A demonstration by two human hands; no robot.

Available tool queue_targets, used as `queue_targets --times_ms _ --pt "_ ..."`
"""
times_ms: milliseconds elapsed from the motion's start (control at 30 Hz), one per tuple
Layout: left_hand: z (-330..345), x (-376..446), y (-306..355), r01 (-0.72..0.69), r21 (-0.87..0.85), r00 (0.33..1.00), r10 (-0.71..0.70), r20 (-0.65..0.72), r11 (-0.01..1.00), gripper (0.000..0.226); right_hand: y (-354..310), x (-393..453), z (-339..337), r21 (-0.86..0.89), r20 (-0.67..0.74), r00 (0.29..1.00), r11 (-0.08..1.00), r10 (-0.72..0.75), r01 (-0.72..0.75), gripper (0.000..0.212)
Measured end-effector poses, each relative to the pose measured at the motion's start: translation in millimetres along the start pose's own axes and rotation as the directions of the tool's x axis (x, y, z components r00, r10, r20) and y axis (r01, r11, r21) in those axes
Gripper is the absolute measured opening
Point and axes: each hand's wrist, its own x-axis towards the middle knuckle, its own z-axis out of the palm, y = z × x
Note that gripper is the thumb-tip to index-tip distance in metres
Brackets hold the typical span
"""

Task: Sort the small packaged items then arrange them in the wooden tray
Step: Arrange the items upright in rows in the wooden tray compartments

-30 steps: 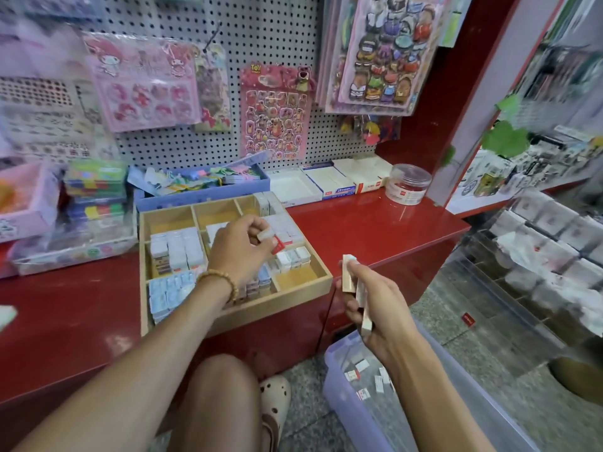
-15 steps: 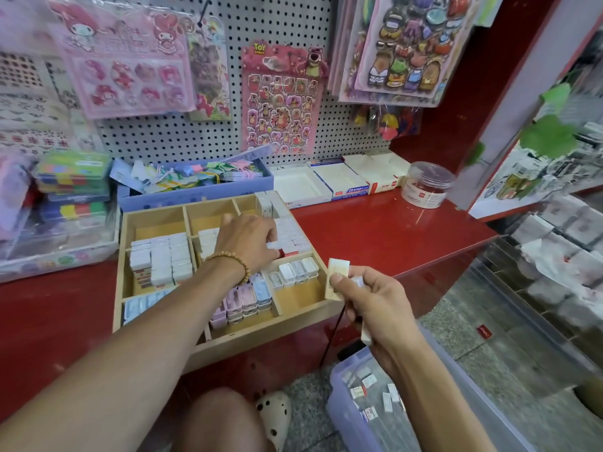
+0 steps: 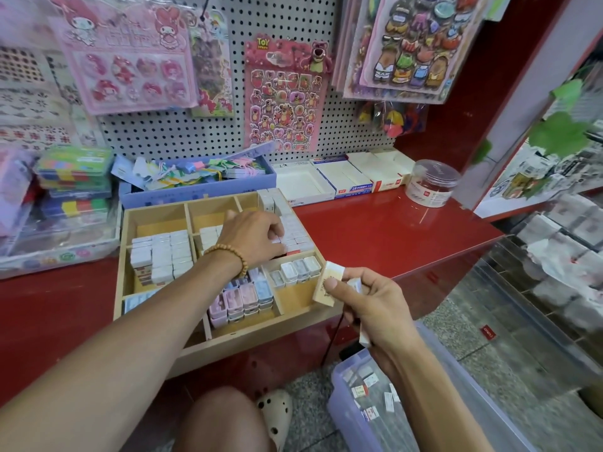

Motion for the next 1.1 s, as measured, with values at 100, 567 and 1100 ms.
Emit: queue_targets --times_ms 100,567,1100 --pt "-16 -19 15 -0.028 -0.333 0.996 -0.002 -0.089 0.942 0.018 -7 -1 6 -0.001 0.043 0.999 1.000 -0.018 0.018 0.020" --pt "-93 -63 -30 0.263 -0.708 0.962 -0.233 0.141 0.656 0.015 -23 11 50 0.223 0.079 0.975 0.949 0.209 -0.222 0.031" --pt "-64 -48 -59 -0.016 0.111 0.992 0.002 0.125 0.994 0.016 6 13 51 -0.073 0.048 0.995 0.994 0.088 -0.084 0.009"
